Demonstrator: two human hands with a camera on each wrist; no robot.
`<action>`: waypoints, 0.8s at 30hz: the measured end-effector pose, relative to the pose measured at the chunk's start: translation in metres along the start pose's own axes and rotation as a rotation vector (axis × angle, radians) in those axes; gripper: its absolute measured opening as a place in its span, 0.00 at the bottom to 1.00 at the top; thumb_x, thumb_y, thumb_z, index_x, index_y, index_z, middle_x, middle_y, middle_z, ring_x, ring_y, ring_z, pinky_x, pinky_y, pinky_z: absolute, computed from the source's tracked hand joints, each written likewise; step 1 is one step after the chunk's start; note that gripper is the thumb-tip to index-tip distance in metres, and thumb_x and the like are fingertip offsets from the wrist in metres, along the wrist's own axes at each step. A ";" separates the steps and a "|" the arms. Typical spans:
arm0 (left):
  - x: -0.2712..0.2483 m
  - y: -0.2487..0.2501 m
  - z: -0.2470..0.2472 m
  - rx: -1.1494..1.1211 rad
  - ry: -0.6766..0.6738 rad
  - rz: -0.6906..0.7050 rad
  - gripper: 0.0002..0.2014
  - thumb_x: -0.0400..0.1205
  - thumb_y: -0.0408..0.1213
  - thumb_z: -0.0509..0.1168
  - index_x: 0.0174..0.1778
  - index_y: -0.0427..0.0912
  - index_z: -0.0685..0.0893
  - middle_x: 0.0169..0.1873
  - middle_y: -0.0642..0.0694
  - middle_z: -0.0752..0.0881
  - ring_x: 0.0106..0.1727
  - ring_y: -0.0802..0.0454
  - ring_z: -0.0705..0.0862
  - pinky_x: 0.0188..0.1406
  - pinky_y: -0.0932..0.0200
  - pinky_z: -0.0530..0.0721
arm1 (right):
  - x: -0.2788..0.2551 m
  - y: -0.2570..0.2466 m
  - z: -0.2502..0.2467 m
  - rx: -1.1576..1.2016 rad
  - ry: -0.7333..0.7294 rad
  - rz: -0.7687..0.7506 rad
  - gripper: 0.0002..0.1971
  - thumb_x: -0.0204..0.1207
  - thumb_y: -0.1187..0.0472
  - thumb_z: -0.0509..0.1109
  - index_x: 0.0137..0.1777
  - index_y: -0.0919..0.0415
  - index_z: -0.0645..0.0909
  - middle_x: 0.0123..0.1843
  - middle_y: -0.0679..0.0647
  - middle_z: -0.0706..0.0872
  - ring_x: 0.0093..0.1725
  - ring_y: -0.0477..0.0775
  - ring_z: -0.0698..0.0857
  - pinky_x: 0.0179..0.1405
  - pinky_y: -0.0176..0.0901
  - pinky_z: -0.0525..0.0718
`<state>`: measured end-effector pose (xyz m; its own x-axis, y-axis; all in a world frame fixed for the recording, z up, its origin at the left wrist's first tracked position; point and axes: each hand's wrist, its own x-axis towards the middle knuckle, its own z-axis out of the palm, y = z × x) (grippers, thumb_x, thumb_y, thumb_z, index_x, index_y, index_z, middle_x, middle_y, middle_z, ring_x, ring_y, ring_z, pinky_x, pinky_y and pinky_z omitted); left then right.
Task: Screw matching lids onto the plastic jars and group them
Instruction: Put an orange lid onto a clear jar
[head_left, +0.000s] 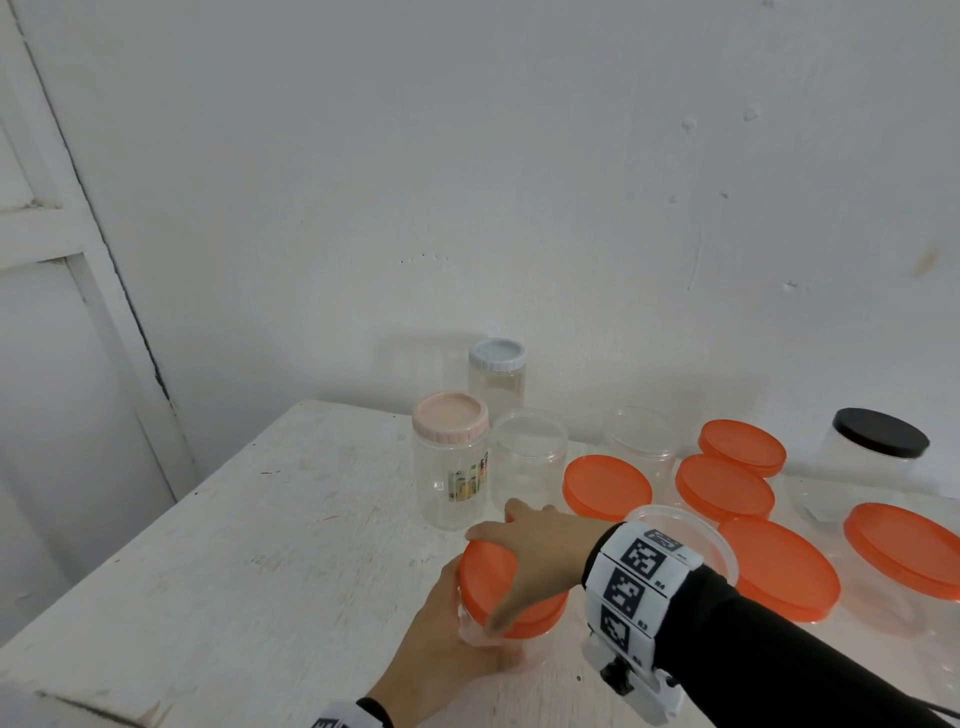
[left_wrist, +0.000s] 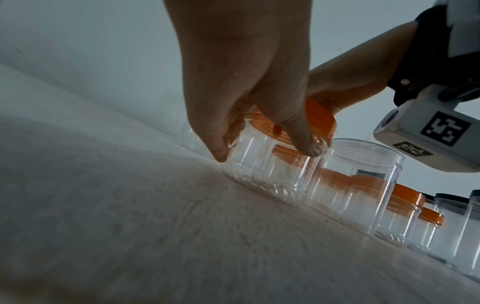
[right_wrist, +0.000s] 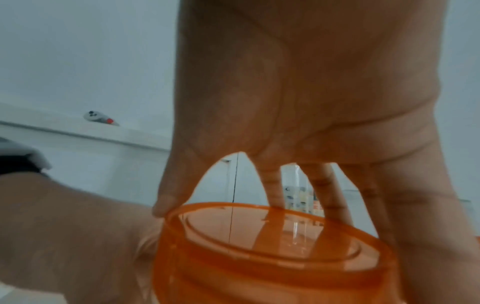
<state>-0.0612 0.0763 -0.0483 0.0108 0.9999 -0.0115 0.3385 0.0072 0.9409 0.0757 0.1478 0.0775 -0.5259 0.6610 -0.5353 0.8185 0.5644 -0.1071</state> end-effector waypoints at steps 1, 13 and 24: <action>-0.001 0.000 0.000 -0.006 -0.004 -0.001 0.45 0.56 0.55 0.84 0.56 0.92 0.61 0.57 0.79 0.78 0.60 0.79 0.77 0.50 0.83 0.76 | 0.000 -0.002 0.001 0.039 0.036 0.007 0.50 0.62 0.27 0.73 0.81 0.35 0.51 0.78 0.52 0.60 0.76 0.64 0.65 0.68 0.66 0.73; 0.006 0.013 0.004 0.022 -0.004 -0.174 0.57 0.62 0.38 0.84 0.81 0.51 0.54 0.77 0.49 0.67 0.76 0.52 0.69 0.77 0.50 0.71 | 0.001 -0.002 -0.002 -0.003 0.000 -0.053 0.47 0.65 0.37 0.77 0.80 0.29 0.52 0.79 0.48 0.58 0.76 0.62 0.60 0.68 0.68 0.72; 0.006 0.002 0.002 -0.071 -0.023 -0.155 0.52 0.59 0.42 0.85 0.68 0.64 0.55 0.59 0.70 0.69 0.62 0.62 0.74 0.62 0.64 0.75 | -0.001 -0.002 -0.005 0.022 -0.004 -0.040 0.53 0.64 0.36 0.78 0.81 0.29 0.43 0.83 0.47 0.52 0.80 0.62 0.59 0.71 0.68 0.69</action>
<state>-0.0582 0.0826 -0.0471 -0.0144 0.9861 -0.1654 0.2702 0.1631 0.9489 0.0735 0.1482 0.0824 -0.5576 0.6357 -0.5338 0.8015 0.5796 -0.1471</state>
